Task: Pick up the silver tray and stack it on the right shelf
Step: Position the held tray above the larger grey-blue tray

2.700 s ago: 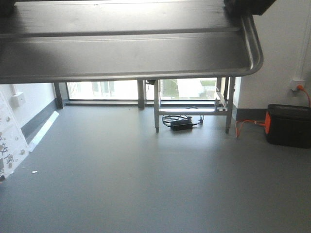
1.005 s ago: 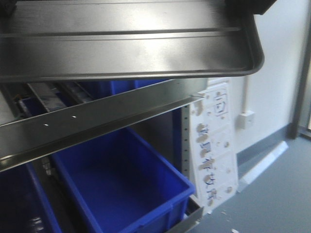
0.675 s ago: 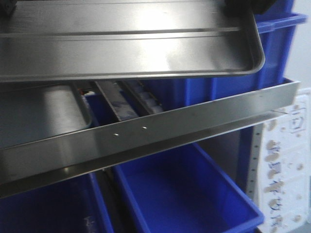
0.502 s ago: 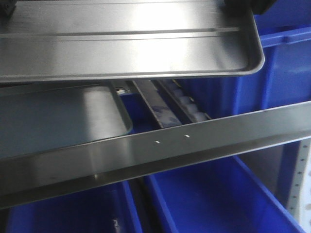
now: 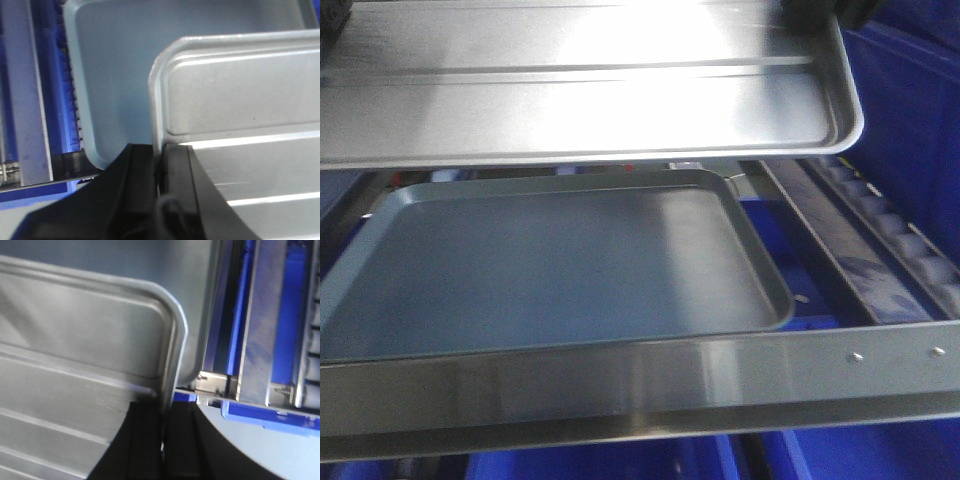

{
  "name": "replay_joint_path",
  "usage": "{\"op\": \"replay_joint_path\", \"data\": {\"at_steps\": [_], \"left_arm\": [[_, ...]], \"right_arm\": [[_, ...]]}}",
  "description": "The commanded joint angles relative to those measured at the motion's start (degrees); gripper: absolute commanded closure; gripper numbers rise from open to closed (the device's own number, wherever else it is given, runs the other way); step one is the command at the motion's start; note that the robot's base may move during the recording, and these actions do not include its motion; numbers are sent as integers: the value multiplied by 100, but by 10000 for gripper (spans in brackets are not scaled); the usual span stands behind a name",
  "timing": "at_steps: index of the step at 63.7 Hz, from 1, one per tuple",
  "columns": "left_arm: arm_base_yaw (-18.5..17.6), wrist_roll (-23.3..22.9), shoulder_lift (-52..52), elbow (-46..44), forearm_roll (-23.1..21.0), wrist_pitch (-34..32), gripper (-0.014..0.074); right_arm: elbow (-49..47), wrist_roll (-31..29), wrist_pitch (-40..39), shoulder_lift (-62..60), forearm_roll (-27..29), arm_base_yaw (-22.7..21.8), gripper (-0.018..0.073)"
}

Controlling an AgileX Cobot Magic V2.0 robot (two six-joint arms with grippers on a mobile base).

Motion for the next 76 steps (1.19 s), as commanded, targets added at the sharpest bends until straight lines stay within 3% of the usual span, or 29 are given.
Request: {"op": "replay_joint_path", "data": {"at_steps": [1,76], "left_arm": [[-46,163,-103,-184,306,47,689],[-46,163,-103,-184,306,47,689]], "right_arm": [[-187,-103,-227,-163,-381,-13,503],[-187,-103,-278,-163,-381,-13,503]]}}
